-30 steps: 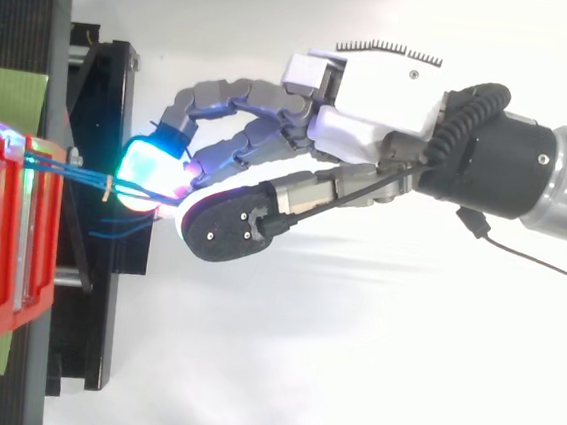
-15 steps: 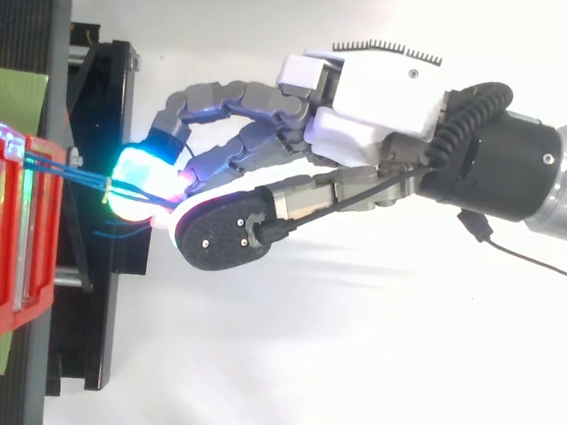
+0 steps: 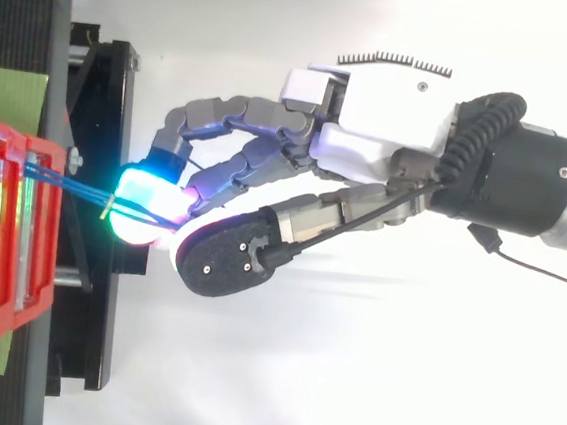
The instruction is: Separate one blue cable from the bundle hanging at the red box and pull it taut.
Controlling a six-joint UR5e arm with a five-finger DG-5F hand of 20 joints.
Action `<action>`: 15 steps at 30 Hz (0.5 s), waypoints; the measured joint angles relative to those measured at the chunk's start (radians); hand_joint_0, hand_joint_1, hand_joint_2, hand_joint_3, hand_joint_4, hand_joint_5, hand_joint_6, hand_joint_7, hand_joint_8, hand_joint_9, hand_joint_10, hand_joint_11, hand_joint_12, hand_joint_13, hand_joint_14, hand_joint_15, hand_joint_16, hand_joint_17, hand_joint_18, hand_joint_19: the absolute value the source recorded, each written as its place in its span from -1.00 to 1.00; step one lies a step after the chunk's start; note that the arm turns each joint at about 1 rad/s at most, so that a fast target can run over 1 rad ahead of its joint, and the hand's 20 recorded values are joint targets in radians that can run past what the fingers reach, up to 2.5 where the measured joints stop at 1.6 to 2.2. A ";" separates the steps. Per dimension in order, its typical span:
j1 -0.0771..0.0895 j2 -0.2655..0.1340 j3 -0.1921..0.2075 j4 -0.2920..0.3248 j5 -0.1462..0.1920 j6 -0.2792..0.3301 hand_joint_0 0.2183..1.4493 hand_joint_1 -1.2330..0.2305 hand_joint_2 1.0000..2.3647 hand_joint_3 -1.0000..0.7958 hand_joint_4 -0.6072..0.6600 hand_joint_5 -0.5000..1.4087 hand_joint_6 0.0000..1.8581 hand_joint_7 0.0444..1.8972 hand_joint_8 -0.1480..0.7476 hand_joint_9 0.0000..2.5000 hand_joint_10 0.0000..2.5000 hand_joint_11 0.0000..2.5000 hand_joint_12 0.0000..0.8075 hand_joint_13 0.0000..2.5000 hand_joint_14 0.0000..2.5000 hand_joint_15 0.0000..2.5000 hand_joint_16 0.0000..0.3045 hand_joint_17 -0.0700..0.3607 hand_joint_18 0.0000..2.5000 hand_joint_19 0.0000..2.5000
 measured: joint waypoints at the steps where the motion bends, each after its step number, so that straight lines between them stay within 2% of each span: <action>1: -0.001 0.000 0.000 0.000 0.000 0.000 -0.34 -0.16 -0.99 -0.35 0.30 -0.59 -0.46 0.27 0.01 -0.42 -0.99 -0.66 -0.31 -0.47 -0.99 -0.82 -0.82 -0.39 -0.62 -0.90; 2: -0.002 0.000 0.000 0.000 0.000 0.000 -0.34 -0.15 -0.99 -0.34 0.29 -0.58 -0.46 0.31 0.02 -0.42 -0.99 -0.65 -0.31 -0.47 -0.99 -0.82 -0.82 -0.39 -0.62 -0.90; 8: -0.004 0.001 0.000 -0.001 0.000 0.002 -0.32 -0.10 -0.98 -0.29 0.24 -0.60 -0.36 0.19 0.02 -0.41 -0.99 -0.65 -0.31 -0.47 -0.99 -0.82 -0.82 -0.39 -0.62 -0.89; 11: -0.003 0.000 0.000 -0.001 0.000 0.001 -0.32 -0.09 -0.98 -0.23 0.21 -0.61 -0.33 0.19 0.02 -0.41 -0.99 -0.64 -0.30 -0.47 -0.99 -0.82 -0.82 -0.38 -0.62 -0.90; 12: -0.002 0.000 0.000 0.000 0.000 0.001 -0.33 -0.11 -0.97 -0.19 0.20 -0.62 -0.30 0.16 0.02 -0.42 -0.99 -0.64 -0.30 -0.47 -0.99 -0.81 -0.82 -0.38 -0.62 -0.90; 15: -0.002 0.001 0.000 0.000 0.000 0.001 -0.34 -0.19 -0.97 -0.11 0.28 -0.68 -0.12 -0.14 0.00 -0.44 -0.99 -0.59 -0.29 -0.47 -0.99 -0.81 -0.81 -0.38 -0.62 -0.89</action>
